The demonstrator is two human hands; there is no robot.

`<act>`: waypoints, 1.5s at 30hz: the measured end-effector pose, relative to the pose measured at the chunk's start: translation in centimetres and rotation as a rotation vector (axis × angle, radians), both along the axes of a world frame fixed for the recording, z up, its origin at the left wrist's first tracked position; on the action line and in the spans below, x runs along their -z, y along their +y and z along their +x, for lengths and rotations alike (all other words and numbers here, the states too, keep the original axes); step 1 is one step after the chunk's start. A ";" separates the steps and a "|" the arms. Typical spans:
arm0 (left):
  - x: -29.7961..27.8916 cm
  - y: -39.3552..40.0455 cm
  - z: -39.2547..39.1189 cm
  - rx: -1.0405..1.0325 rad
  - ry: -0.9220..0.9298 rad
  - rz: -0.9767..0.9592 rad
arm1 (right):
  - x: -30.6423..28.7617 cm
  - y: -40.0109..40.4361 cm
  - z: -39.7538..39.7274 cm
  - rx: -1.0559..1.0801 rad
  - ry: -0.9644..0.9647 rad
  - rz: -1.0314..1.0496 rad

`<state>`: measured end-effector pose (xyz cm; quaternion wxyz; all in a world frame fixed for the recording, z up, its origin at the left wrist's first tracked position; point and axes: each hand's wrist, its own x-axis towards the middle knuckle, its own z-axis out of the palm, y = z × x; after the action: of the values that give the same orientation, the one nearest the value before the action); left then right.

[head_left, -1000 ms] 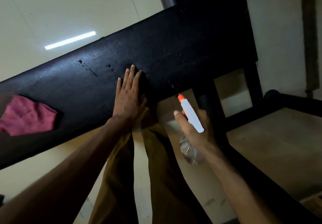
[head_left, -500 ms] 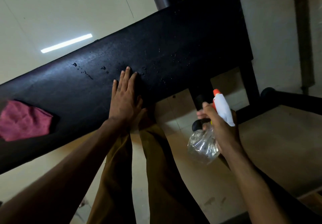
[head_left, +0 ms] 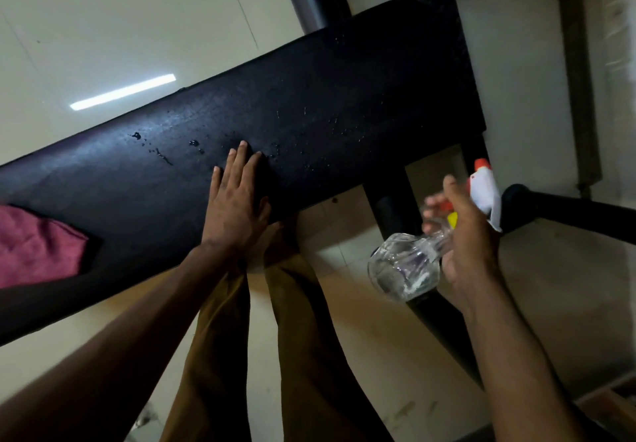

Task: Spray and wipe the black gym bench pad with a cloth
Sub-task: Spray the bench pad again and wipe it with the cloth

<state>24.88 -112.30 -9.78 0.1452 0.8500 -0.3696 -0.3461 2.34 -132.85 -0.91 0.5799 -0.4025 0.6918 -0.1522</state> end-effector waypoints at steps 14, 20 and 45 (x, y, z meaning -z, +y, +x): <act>-0.1 0.4 0.4 -0.002 0.031 -0.014 | -1.4 -1.0 4.2 -0.137 -0.041 -0.077; -0.3 0.4 0.6 -0.006 0.042 -0.021 | -1.8 -0.4 5.3 -0.158 -0.059 -0.087; -1.3 15.1 3.2 -0.081 -0.003 0.042 | -0.3 11.8 12.9 -0.729 0.056 -0.175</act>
<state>28.09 -97.17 -8.50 0.1406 0.8677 -0.3276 -0.3463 15.25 -121.07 -0.56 0.5405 -0.6743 0.5029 0.0168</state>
